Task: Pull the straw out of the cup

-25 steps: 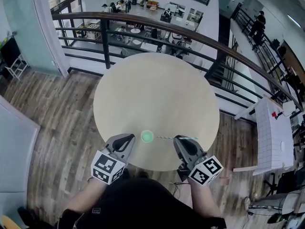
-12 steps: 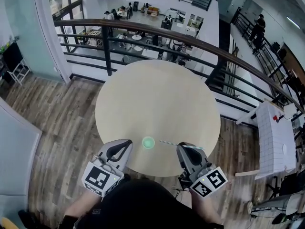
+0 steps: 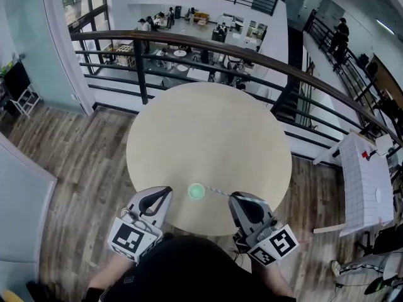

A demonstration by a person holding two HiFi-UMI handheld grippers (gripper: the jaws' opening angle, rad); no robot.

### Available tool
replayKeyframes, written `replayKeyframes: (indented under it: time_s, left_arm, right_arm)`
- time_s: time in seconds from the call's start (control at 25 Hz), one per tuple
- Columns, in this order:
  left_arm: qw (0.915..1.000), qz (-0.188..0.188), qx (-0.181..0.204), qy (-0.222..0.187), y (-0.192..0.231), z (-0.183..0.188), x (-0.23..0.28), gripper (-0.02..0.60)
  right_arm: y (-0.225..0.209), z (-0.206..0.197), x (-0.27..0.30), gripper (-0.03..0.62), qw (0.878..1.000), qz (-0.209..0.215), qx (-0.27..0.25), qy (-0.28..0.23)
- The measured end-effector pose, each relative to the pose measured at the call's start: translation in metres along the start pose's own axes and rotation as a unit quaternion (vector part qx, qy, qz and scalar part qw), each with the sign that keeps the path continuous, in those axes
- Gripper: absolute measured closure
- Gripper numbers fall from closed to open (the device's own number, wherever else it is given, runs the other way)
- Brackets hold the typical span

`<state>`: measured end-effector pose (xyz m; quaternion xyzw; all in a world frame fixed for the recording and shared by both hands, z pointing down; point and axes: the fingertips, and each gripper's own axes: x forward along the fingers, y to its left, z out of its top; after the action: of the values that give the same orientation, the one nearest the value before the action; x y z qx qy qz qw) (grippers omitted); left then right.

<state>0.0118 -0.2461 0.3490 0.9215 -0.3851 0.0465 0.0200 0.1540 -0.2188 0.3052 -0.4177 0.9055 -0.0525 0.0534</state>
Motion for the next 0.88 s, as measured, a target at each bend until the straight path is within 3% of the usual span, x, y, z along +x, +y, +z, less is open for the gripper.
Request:
replayKeyframes:
  time_s: [0.56,0.88]
  left_arm:
    - [0.9996,0.007,-0.027,0.011,0.004,-0.016,0.018,0.572]
    - [0.9994,0.020,-0.019,0.021,0.003,-0.017,0.015,0.573]
  right_arm:
    - [-0.017,-0.010,-0.005,0.556,1.000,-0.009,0.007,-0.005]
    - [-0.025,-0.012,-0.008,0.556,1.000,-0.007,0.015,-0.005]
